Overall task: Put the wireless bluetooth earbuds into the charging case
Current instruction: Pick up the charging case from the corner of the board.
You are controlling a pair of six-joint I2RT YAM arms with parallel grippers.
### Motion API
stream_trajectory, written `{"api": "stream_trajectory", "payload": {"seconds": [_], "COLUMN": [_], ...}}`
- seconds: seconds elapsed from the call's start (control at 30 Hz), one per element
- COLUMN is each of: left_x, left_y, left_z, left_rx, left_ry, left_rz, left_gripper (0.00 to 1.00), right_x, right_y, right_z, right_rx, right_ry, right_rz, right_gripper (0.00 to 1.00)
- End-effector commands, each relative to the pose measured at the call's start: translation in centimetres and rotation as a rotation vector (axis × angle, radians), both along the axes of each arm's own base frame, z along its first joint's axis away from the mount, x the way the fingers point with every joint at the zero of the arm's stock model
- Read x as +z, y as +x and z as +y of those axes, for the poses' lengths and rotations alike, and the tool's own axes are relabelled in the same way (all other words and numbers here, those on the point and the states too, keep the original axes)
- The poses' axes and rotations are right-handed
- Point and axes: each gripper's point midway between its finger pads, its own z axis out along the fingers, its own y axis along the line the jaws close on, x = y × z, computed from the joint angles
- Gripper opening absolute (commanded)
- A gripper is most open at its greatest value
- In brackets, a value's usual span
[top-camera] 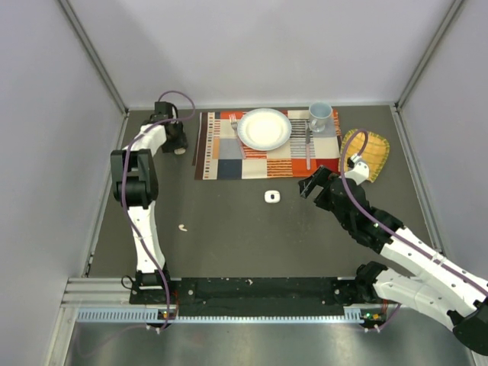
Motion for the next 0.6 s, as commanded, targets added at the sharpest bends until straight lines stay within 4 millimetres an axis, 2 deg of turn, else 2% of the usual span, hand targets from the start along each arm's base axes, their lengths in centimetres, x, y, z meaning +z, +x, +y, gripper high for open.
{"api": "stream_trajectory", "payload": {"seconds": [0.0,0.4,0.53,0.57], "left_x": [-0.44,-0.91,-1.02,-1.08], "left_y": [-0.1,0.14,0.27,0.22], "left_z": [0.13,0.61,0.41,0.3], "left_rx": [0.009,0.031,0.021,0.018], "left_ry": [0.032,0.082,0.074,0.073], "left_rz": [0.018,0.043,0.043,0.044], "left_gripper": [0.57,0.55,0.47,0.41], "right_x": [1.05,1.04,1.01,1.13], "right_y": [0.7,0.51,0.38,0.44], "right_z": [0.11,-0.21,-0.26,-0.33], "right_rx": [-0.012,-0.015,-0.013,-0.018], "right_ry": [0.036,0.043,0.045,0.048], "right_rz": [-0.034,-0.038,-0.04,-0.044], "right_gripper": [0.99,0.99,0.99,0.99]}}
